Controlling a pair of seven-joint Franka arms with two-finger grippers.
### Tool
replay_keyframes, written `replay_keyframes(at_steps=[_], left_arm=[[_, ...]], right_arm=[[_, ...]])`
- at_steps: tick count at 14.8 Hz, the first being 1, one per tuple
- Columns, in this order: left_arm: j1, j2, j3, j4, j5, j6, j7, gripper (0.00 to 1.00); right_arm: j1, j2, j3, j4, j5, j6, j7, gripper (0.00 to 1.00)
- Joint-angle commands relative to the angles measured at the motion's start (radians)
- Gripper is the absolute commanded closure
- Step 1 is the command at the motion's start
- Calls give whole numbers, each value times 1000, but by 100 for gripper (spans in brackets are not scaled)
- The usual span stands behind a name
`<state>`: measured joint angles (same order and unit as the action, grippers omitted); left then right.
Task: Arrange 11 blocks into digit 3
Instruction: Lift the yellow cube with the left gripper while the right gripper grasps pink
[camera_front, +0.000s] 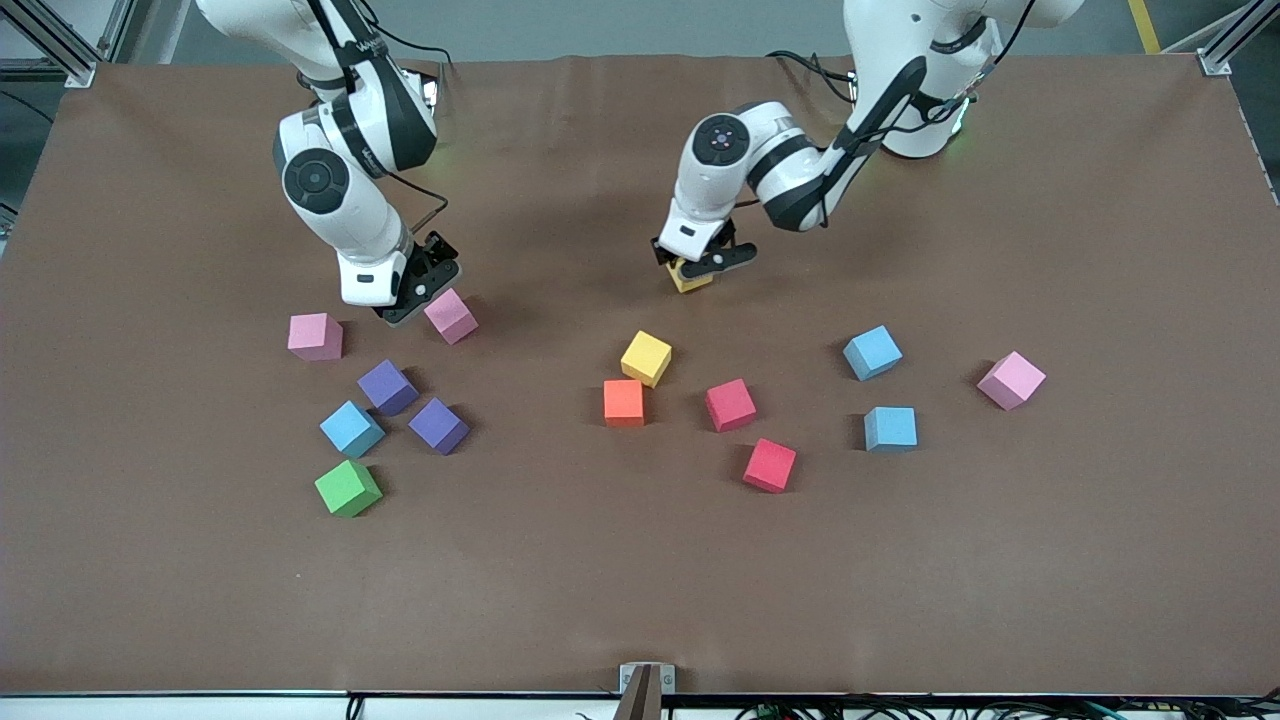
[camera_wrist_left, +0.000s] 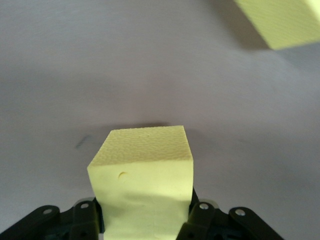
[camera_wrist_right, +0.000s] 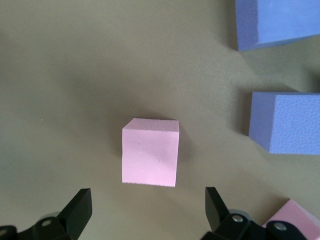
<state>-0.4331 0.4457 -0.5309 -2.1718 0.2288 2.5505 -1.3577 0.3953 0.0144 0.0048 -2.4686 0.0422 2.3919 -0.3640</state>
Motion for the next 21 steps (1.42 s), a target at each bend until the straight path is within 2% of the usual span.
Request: replay_keyframes(at_steps=[1, 3, 8, 12, 13, 15, 17, 18, 19, 20, 21], left_arm=[[-58, 122, 0, 188, 95, -133, 17, 76], [-87, 172, 0, 260, 99, -162, 43, 77], [-93, 177, 0, 262, 99, -165, 147, 75], [-93, 179, -1, 260, 93, -199, 226, 72], [-93, 186, -1, 260, 92, -199, 233, 70], [-93, 191, -1, 260, 89, -200, 236, 68], [-95, 192, -1, 262, 87, -200, 233, 65], [-95, 194, -1, 260, 86, -200, 226, 56], [-95, 199, -1, 262, 84, -200, 218, 34], [-95, 199, -1, 262, 84, -202, 221, 0], [-93, 197, -1, 265, 84, -208, 220, 0]], right_arm=[[11, 54, -9, -16, 13, 74, -18, 0], [11, 84, -8, -18, 13, 92, -18, 0], [17, 162, -8, -18, 13, 156, -16, 0], [36, 186, -8, -16, 13, 177, -16, 1], [37, 187, -8, -16, 13, 179, -16, 9], [39, 187, -8, -15, 12, 177, -19, 46], [42, 185, -8, -15, 10, 179, -77, 68], [42, 183, -9, -15, 10, 179, -117, 75], [40, 182, -8, -13, 10, 179, -143, 79], [40, 180, -8, -13, 10, 178, -165, 79], [43, 179, -8, -13, 10, 177, -191, 79]])
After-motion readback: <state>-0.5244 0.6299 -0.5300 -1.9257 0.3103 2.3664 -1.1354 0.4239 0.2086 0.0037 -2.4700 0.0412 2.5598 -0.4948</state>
